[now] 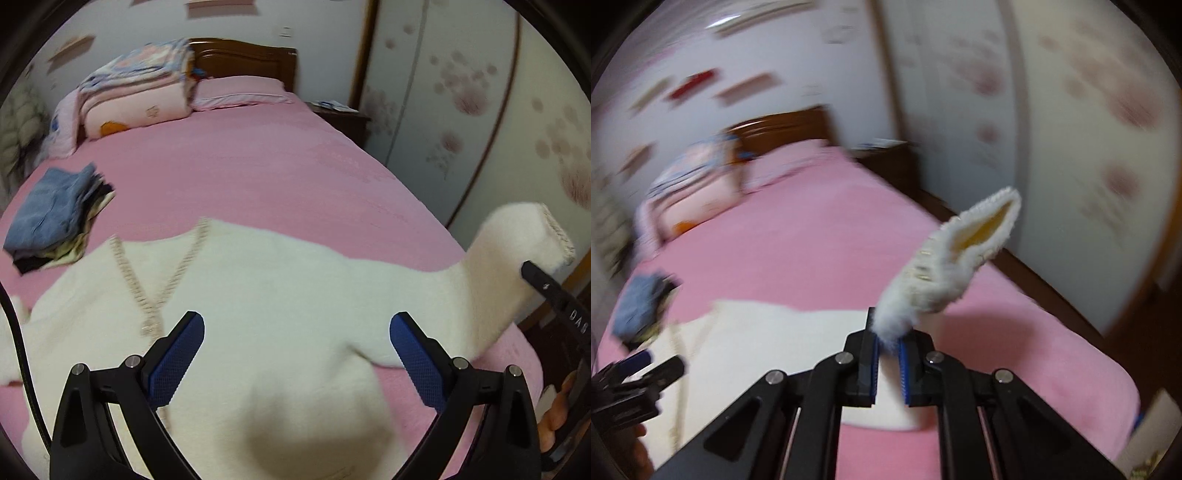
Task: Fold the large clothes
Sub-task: 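Lift the sleeve with the right tool and lay it across the cardigan front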
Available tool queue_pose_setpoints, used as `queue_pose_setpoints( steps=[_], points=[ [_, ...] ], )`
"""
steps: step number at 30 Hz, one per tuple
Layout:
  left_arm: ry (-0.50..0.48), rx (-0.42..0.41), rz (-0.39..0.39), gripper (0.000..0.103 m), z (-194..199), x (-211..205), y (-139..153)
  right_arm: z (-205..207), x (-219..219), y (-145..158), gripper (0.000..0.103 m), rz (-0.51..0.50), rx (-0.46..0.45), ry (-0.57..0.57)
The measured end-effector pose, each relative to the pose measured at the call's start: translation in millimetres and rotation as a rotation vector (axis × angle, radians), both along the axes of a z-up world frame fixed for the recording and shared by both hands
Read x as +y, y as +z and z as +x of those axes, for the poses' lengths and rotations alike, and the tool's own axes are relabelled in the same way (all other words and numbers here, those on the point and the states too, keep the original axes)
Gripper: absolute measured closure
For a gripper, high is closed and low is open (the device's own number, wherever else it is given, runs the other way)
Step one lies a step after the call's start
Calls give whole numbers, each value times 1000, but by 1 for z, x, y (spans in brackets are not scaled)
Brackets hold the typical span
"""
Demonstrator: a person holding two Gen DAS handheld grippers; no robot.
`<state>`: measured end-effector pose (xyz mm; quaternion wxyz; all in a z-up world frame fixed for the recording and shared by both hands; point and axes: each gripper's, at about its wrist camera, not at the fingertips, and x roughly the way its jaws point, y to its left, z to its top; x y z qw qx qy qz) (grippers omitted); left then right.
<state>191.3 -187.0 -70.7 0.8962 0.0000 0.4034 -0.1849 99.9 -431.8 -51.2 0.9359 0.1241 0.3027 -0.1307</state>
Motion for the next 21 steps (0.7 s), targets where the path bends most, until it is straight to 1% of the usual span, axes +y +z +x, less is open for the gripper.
queue_pose_setpoints(
  steps=[3, 5, 7, 8, 9, 11, 13, 14, 16, 17, 18, 20, 21],
  points=[
    [52, 7, -39, 3, 3, 56, 2, 23, 66, 2, 94, 1, -9, 172],
    [81, 3, -46, 3, 4, 86, -1, 38, 103, -9, 95, -19, 14, 255],
    [106, 4, -45, 3, 6, 109, -9, 51, 133, -29, 94, -26, 49, 323],
    [116, 12, -43, 3, 8, 120, -16, 58, 148, -46, 94, -27, 83, 353],
    [121, 22, -41, 3, 10, 128, -22, 65, 159, -58, 94, -30, 114, 368],
    [111, 58, -46, 3, 14, 142, -39, 73, 174, -87, 91, -31, 189, 391],
    [90, 103, -49, 3, 15, 147, -56, 76, 180, -119, 88, -29, 264, 412],
    [76, 119, -50, 3, 15, 146, -62, 70, 184, -128, 81, -25, 292, 425],
    [48, 145, -54, 3, 14, 144, -74, 64, 191, -139, 73, -11, 342, 449],
    [28, 153, -64, 3, 13, 142, -78, 59, 189, -140, 70, -15, 358, 457],
    [14, 160, -76, 3, 13, 140, -81, 53, 191, -138, 68, -23, 360, 460],
    [-18, 177, -118, 3, 10, 131, -82, 40, 190, -129, 61, -37, 350, 466],
    [-31, 187, -136, 3, 9, 127, -84, 37, 191, -122, 59, -40, 340, 467]
  ],
)
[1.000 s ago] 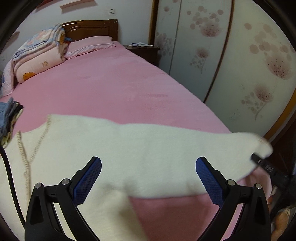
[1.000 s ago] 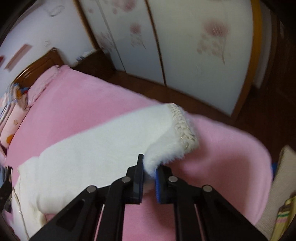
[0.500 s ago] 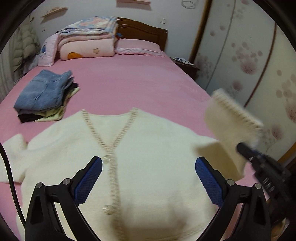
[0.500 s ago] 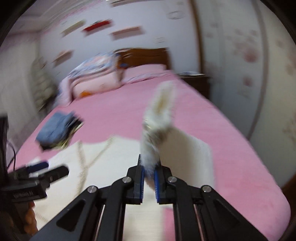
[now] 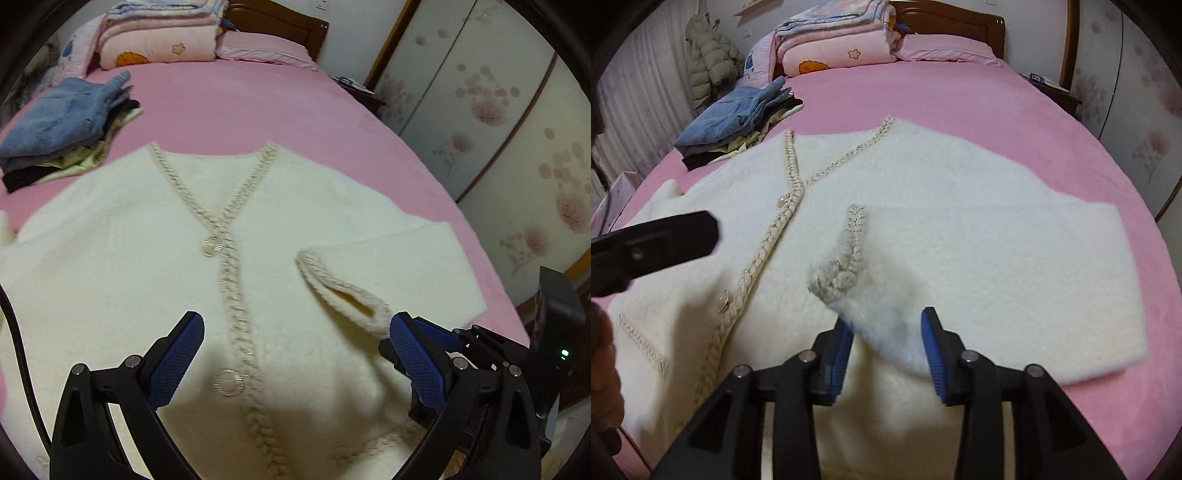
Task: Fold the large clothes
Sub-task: 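Lift the sleeve with the right tool and lay it across the cardigan front, then grasp the braided front edge with the left tool and fold it over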
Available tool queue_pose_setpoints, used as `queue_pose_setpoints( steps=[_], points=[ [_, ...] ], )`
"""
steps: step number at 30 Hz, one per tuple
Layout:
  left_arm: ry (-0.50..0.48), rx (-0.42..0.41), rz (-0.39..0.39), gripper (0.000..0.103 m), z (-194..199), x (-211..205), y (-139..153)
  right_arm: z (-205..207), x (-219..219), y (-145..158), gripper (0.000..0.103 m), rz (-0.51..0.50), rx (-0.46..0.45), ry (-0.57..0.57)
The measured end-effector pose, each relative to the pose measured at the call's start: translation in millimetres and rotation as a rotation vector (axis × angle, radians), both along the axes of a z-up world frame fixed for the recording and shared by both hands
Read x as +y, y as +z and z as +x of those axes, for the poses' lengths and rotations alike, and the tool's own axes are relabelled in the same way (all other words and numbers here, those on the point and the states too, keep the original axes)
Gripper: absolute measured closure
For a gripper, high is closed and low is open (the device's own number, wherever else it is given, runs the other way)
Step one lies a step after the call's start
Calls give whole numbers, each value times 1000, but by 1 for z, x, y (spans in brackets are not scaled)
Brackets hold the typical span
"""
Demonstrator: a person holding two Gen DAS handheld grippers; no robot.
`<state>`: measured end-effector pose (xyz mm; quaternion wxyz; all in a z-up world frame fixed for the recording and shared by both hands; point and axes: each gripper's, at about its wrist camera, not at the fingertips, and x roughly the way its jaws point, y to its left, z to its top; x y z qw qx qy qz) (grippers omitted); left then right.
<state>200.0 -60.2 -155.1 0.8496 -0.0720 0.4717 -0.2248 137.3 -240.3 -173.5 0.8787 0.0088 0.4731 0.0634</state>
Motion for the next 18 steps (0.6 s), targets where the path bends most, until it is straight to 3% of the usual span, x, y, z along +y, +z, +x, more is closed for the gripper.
queue_pose_setpoints(
  steps=[5, 8, 16, 18],
  points=[
    [-61, 83, -117, 4, 2, -21, -13, -30, -8, 30, 50, 12, -75, -24],
    [-91, 136, -166, 11, 8, -36, -23, -38, -15, 35, 50, 35, -95, -66],
    [-127, 288, -181, 30, 21, -67, -69, -49, -45, 16, 50, 136, -35, -173],
    [-118, 302, -185, 41, 20, -72, -76, -47, -49, 9, 50, 161, -17, -190]
  ],
)
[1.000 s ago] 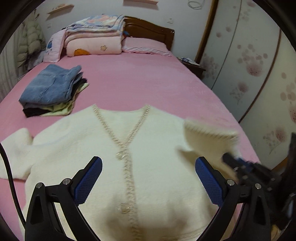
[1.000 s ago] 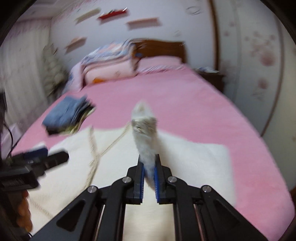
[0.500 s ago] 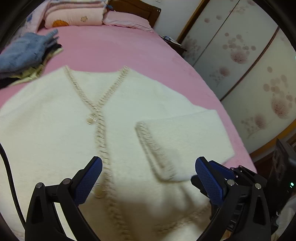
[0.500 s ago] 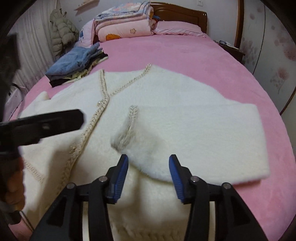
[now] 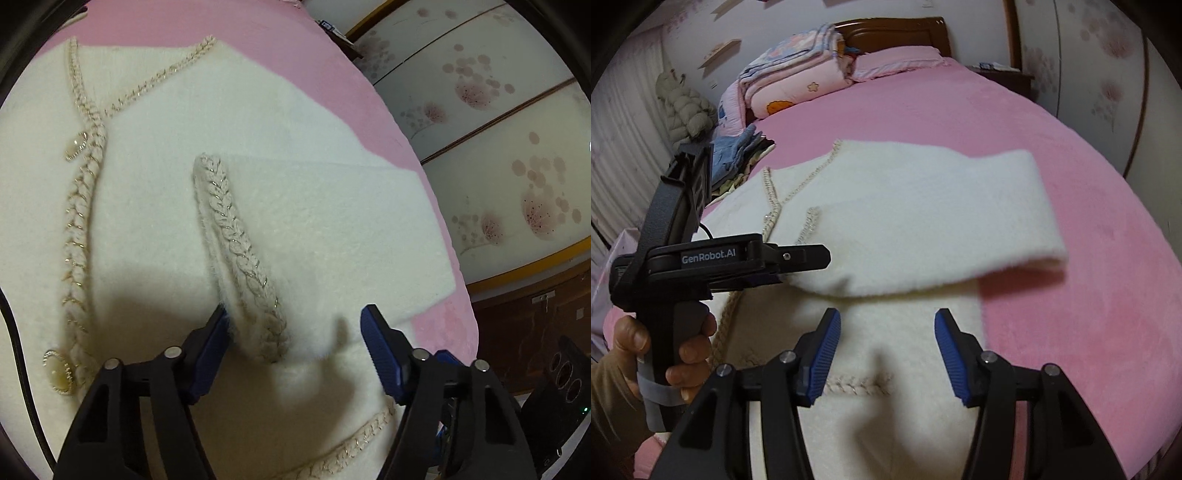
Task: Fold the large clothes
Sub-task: 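Grasp the braided front edge with the left tool and fold it over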
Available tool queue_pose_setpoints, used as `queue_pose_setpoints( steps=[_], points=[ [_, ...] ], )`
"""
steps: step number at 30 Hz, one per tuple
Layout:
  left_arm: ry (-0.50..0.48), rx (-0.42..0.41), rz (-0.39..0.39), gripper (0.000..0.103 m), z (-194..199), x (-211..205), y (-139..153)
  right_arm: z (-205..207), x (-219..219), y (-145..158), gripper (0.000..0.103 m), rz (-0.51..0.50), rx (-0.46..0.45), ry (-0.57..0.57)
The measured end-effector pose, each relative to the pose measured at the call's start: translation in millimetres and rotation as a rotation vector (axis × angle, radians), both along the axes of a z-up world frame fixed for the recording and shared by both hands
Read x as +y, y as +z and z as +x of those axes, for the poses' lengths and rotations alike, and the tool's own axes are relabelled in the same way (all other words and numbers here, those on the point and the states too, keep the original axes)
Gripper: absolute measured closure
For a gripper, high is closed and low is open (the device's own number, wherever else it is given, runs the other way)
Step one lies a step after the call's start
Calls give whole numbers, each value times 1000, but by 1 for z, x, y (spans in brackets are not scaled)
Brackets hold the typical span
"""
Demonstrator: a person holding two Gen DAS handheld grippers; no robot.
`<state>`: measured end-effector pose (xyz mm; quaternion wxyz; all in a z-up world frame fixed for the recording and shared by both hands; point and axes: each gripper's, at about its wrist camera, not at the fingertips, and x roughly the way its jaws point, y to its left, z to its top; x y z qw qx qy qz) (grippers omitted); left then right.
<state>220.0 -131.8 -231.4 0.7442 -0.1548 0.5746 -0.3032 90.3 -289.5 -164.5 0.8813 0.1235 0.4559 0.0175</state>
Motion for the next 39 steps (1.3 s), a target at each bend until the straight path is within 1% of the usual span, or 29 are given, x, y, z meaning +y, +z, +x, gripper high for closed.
queue_pose_setpoints(
  steps=[1, 3, 5, 6, 7, 9, 10, 11, 13, 15, 17, 19, 21, 22, 24, 27, 29, 30, 32, 34, 36, 39],
  points=[
    [9, -2, 7, 48, 0, -1, -2, 0, -3, -3, 50, 10, 7, -8],
    [23, 5, 19, 83, 4, -4, -8, 0, -7, -7, 50, 19, 20, -21],
    [45, 29, -21, 87, 11, -5, -8, 1, -11, -10, 50, 29, 28, -30],
    [57, 12, -20, 88, 14, -6, -4, 1, -11, -11, 50, 29, 30, -32],
    [58, -18, 3, 88, 16, -10, 4, 0, -12, -12, 50, 26, 32, -36],
    [58, -103, 43, 89, 25, -17, 31, 2, -13, -11, 50, 16, 36, -47],
    [63, -141, 45, 89, 30, -16, 46, 2, -13, -10, 50, 14, 37, -50],
    [77, -196, 46, 89, 35, -13, 67, 2, -13, -9, 50, 14, 37, -51],
    [109, -293, 39, 89, 43, -2, 102, 3, -13, -5, 50, 7, 30, -54],
    [137, -385, 53, 89, 48, 14, 135, 5, -12, -1, 50, -11, 26, -60],
    [170, -470, 82, 89, 46, 36, 160, 7, -11, 1, 50, -17, 24, -64],
    [206, -523, 114, 89, 40, 59, 172, 10, -11, 1, 50, -15, 27, -67],
    [252, -535, 134, 89, 32, 92, 172, 16, -10, -1, 50, -20, 32, -74],
    [271, -524, 146, 89, 28, 104, 166, 18, -11, -3, 50, -24, 35, -80],
    [295, -471, 173, 89, 24, 123, 142, 27, -13, -6, 50, -34, 39, -93],
    [316, -352, 214, 89, 17, 146, 93, 46, -17, -11, 50, -72, 46, -107],
    [338, -306, 213, 89, 13, 150, 70, 62, -20, -17, 50, -108, 61, -112],
    [349, -295, 203, 89, 10, 155, 63, 67, -22, -19, 50, -111, 68, -114],
    [367, -290, 174, 89, 9, 157, 59, 79, -29, -22, 50, -100, 84, -124],
    [369, -299, 151, 89, 10, 158, 61, 90, -36, -25, 50, -71, 93, -131],
    [356, -322, 142, 89, 10, 161, 69, 99, -42, -29, 50, -55, 108, -138],
    [340, -366, 132, 89, 16, 153, 84, 107, -43, -34, 50, -41, 114, -147]
  ],
)
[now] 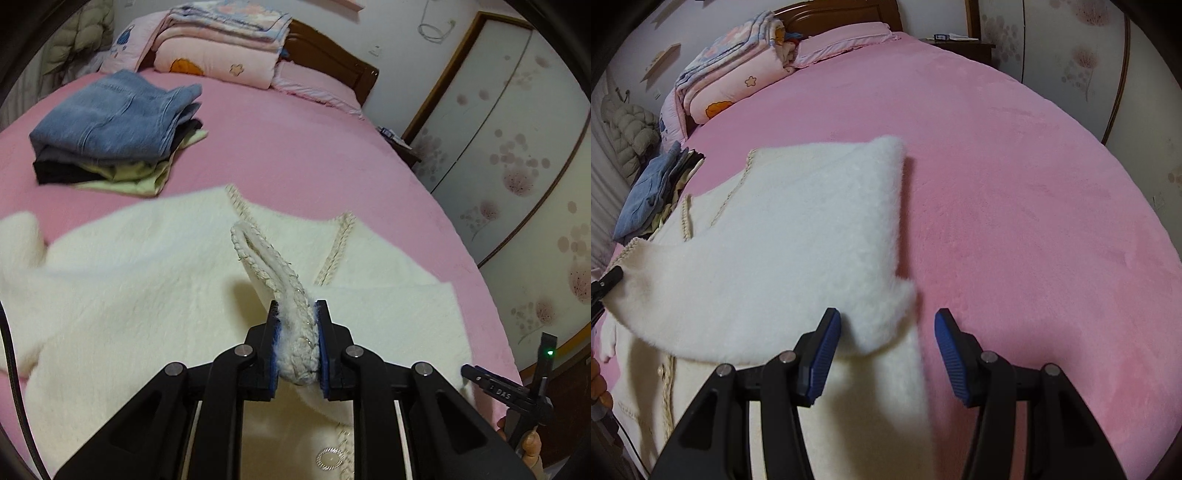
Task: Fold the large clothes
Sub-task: 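Grasp the braided front edge with the left tool and fold it over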
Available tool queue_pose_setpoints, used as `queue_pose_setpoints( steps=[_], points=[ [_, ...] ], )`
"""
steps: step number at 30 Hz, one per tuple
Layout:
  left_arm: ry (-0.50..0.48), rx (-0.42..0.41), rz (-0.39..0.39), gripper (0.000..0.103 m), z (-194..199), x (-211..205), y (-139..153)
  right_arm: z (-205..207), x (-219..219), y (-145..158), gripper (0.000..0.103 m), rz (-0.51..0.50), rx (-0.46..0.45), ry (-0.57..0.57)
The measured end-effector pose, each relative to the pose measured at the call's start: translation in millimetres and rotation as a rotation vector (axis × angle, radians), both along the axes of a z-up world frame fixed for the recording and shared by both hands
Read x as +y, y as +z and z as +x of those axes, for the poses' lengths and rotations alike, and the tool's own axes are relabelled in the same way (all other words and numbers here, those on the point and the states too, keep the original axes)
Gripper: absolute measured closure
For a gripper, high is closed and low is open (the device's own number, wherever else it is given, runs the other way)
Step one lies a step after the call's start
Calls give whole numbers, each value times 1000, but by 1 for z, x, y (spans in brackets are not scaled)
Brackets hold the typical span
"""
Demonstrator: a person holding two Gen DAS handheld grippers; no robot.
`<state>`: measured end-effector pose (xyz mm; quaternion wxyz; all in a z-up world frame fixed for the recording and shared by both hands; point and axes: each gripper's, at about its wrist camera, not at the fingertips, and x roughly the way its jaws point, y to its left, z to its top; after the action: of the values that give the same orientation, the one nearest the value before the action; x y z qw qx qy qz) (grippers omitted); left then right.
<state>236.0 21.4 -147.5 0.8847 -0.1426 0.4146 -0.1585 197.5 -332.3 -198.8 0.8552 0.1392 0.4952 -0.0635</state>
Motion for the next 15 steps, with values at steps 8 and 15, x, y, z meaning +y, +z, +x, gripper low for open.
queue_pose_setpoints(
  steps=[8, 15],
  points=[
    [91, -12, 33, 88, 14, 18, -21, 4, 22, 1, 74, -88, -4, -4],
    [99, 150, 69, 57, 13, 34, -68, 3, 23, 28, 59, -125, -37, 36]
  ],
)
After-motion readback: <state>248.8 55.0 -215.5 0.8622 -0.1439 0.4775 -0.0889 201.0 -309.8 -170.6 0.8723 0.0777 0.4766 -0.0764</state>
